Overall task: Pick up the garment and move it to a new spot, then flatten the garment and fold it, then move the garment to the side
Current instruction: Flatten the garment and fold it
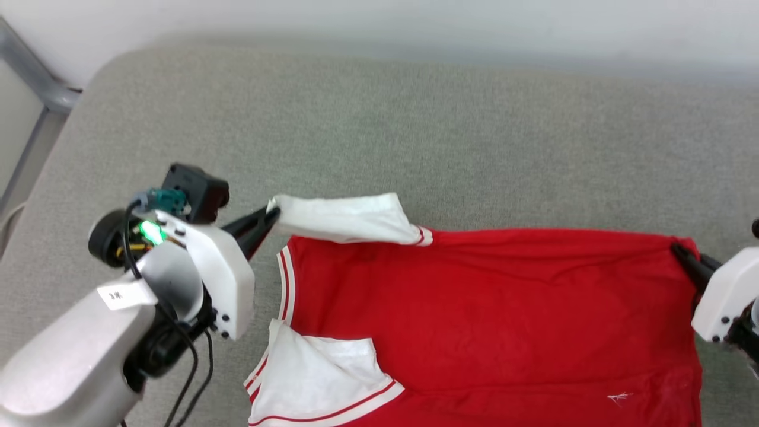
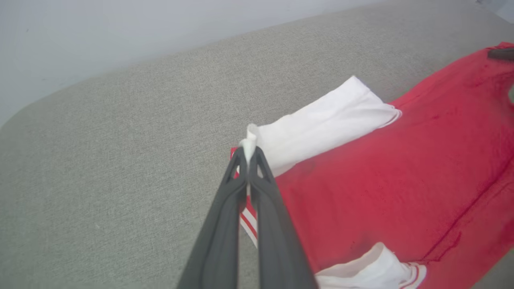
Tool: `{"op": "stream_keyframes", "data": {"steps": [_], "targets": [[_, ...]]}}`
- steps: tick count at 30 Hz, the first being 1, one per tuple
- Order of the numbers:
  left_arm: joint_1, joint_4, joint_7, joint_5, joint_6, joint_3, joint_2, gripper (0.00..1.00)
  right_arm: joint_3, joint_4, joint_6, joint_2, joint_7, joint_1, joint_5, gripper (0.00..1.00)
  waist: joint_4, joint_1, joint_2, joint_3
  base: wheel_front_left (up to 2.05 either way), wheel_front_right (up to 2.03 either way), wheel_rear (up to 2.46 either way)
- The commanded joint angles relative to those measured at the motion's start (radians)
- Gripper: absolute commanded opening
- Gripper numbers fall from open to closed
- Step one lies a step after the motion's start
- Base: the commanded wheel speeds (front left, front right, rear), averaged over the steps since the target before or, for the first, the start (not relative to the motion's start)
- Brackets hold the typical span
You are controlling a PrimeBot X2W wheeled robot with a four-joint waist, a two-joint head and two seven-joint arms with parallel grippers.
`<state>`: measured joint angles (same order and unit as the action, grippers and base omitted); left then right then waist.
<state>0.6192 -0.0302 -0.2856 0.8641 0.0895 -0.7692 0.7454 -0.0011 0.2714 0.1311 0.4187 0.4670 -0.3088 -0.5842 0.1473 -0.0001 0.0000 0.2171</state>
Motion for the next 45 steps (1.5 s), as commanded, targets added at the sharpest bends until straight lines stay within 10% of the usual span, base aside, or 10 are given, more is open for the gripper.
{"op": "stream_keyframes", "data": {"steps": [1,16,39,40,41,42,45], "targets": [[-0.033,-0.008,0.011,0.010,0.012,-0.002,0.001,0.00,-0.009,0.001,-0.001,-0.010,-0.004,0.027,-0.012,0.00,0.002,0.0001,0.0000,-0.040,0.00,0.00,0.00],[-0.310,-0.036,0.111,0.071,0.106,-0.031,0.002,0.00,-0.068,-0.078,-0.001,-0.025,0.046,0.284,-0.156,0.00,0.031,0.0001,0.0000,-0.134,0.00,0.00,0.00],[-0.359,0.185,0.132,0.046,0.030,-0.145,-0.089,0.00,0.003,-0.142,-0.001,0.072,0.147,0.417,-0.174,0.00,0.029,0.0001,0.0000,-0.088,0.00,0.00,0.00],[-0.355,0.193,0.130,0.045,0.026,-0.147,-0.091,0.07,0.012,-0.143,-0.001,0.075,0.145,0.414,-0.166,0.30,0.029,0.0001,0.0000,-0.087,0.00,0.00,0.00],[-0.352,0.201,0.132,0.040,0.023,-0.150,-0.093,0.58,0.011,-0.140,-0.001,0.073,0.137,0.408,-0.164,1.00,0.027,0.0001,0.0000,-0.088,0.00,0.00,0.00],[-0.351,0.210,0.136,0.037,0.021,-0.151,-0.097,1.00,0.015,-0.138,-0.001,0.068,0.130,0.403,-0.160,1.00,0.026,0.0001,0.0000,-0.092,0.00,0.00,0.00],[-0.357,0.223,0.154,0.036,0.031,-0.146,-0.106,1.00,0.027,-0.138,-0.001,0.075,0.126,0.395,-0.158,1.00,0.020,0.0001,0.0000,-0.112,0.00,0.00,0.00]]}}
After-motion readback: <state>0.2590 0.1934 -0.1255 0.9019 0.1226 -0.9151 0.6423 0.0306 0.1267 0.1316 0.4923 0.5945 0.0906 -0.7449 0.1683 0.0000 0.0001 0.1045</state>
